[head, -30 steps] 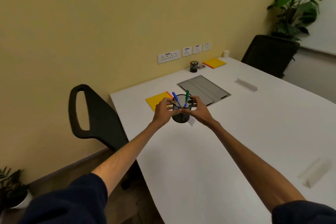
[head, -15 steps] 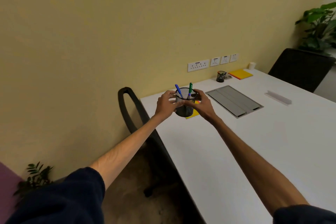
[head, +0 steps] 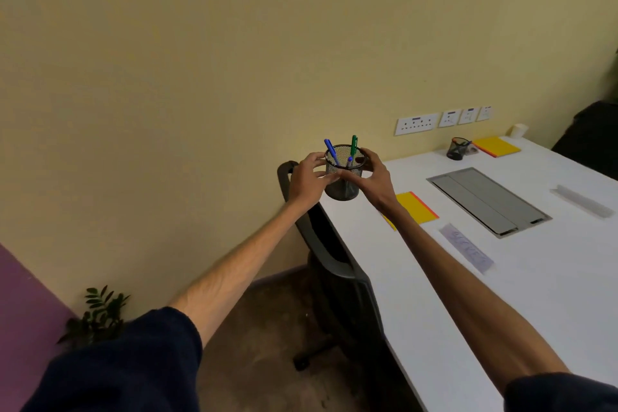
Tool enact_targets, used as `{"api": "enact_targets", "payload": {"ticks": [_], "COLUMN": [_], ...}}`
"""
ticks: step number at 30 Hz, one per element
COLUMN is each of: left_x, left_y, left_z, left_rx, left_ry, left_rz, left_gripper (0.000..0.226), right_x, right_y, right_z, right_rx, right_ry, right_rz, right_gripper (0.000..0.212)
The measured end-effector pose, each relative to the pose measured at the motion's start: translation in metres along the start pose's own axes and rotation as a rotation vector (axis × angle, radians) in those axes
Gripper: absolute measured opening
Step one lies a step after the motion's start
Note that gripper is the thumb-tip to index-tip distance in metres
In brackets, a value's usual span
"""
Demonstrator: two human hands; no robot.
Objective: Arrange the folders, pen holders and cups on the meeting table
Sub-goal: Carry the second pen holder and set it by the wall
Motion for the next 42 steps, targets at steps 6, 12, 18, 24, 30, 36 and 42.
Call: {"api": "enact_targets", "payload": {"ticks": [6, 12, 18, 24, 30, 36, 42], "left_x": [0.029, 0.034, 0.022, -0.001, -0.026, -0.042, -0.073], "left_y": [0.074, 0.158, 0.220, 0.285, 0.355, 0.420, 0.455], "left_z": [0.049, 0.073, 0.097, 0.134, 0.173, 0.208, 0.232], "left_rx": [0.027, 0.007, -0.010, 0.026, 0.011, 0.073, 0.056], "left_ry": [0.032, 0.070, 0.134, 0.105, 0.100, -0.013, 0.015], "left_rz": [0.004, 0.078, 0.178, 0.280, 0.459, 0.594, 0.723], "left_gripper": [0.065, 0.063, 0.063, 0.061, 0.055, 0.053, 0.052], "right_x": [-0.063, -0.094, -0.108, -0.118, -0.135, -0.152, -0.153], "right_y": [0.072, 0.148, 0.205, 0.257, 0.303, 0.339, 0.354], "right_z": [-0.021, -0.041, -0.073, -0.111, -0.152, -0.174, -0.199], "right_rx": [-0.020, -0.069, -0.172, -0.280, -0.410, -0.516, -0.594], "right_ry": [0.006, -0.012, -0.079, -0.114, -0.118, -0.135, -0.133], "right_rz": [-0.002, -0.019, 0.002, -0.025, -0.125, -0.273, -0.353], "right_gripper": [0.082, 0.083, 0.087, 0.085, 0.089, 0.090, 0.089]}}
Point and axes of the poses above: each hand's wrist, its own y-axis towards the middle knuckle, its own x-axis out of the back of the hand, z = x × y, the point moved 8 cm from there along y, towards the middle knuckle, and after that the axes turned 4 degrees about -y, right-handed, at the moved point
